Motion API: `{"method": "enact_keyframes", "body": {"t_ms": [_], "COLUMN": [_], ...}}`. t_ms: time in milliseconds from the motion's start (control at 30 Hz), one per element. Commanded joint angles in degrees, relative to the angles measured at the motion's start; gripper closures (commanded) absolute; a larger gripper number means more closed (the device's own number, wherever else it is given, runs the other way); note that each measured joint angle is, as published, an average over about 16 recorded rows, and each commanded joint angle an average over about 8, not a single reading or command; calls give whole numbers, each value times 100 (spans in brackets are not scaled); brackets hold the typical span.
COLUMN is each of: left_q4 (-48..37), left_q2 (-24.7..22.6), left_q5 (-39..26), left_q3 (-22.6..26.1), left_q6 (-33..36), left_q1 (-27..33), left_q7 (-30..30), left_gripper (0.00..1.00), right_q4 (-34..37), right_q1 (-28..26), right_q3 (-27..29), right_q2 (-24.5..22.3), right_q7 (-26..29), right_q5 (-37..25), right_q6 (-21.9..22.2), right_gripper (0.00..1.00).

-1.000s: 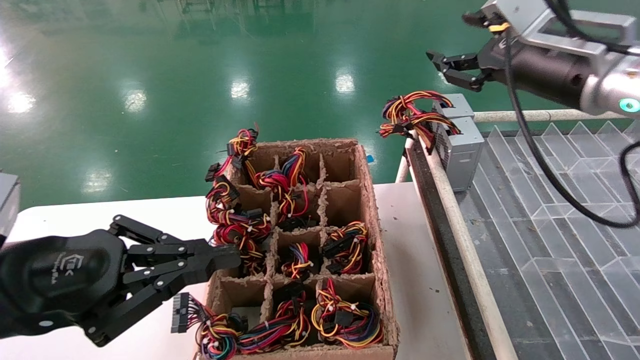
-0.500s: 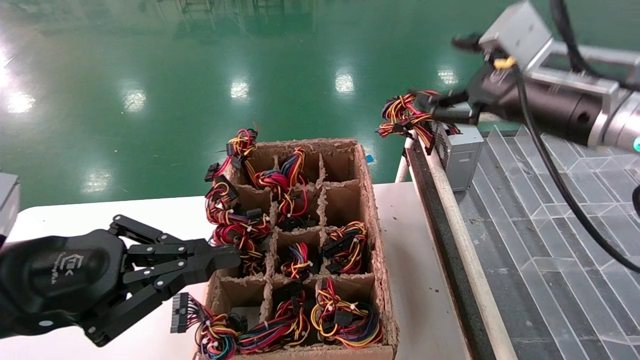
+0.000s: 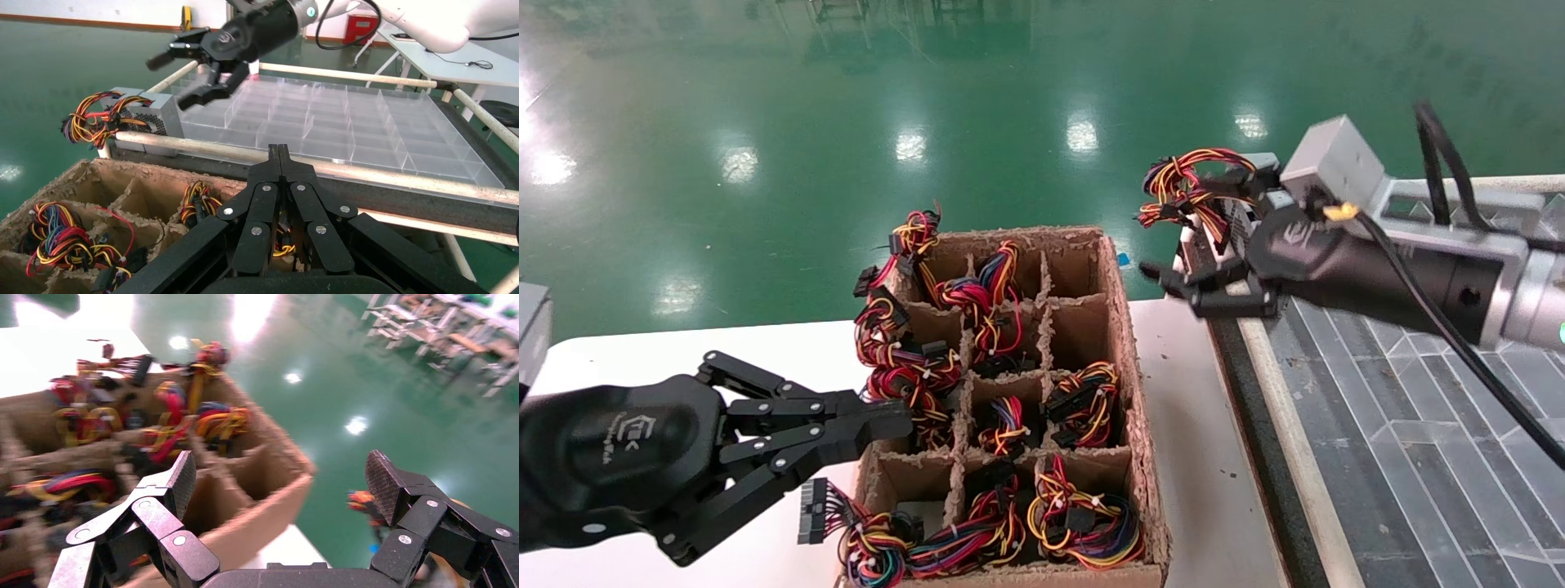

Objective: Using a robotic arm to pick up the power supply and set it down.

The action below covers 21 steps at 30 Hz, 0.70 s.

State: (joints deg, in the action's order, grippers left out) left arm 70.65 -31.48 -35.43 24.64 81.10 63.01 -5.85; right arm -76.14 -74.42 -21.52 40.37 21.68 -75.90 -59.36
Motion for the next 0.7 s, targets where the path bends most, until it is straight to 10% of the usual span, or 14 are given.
{"method": "enact_keyframes", "body": {"t_ms": [33, 700], "left_q4": [0, 0], "left_q2": [0, 0], "left_q5": [0, 0], "left_q3": [0, 0], "left_q6": [0, 0], "left_q1": [0, 0], "left_q7": [0, 0], "left_gripper": [0, 0], "right_q4": [15, 164], "right_q1": [74, 826], "right_q3": [32, 354], "right_q2": [-31, -344], "right_q7": [-63, -702], "right_q5": [196, 2188], "right_q6": [-152, -1693], "right_gripper": [0, 0]}}
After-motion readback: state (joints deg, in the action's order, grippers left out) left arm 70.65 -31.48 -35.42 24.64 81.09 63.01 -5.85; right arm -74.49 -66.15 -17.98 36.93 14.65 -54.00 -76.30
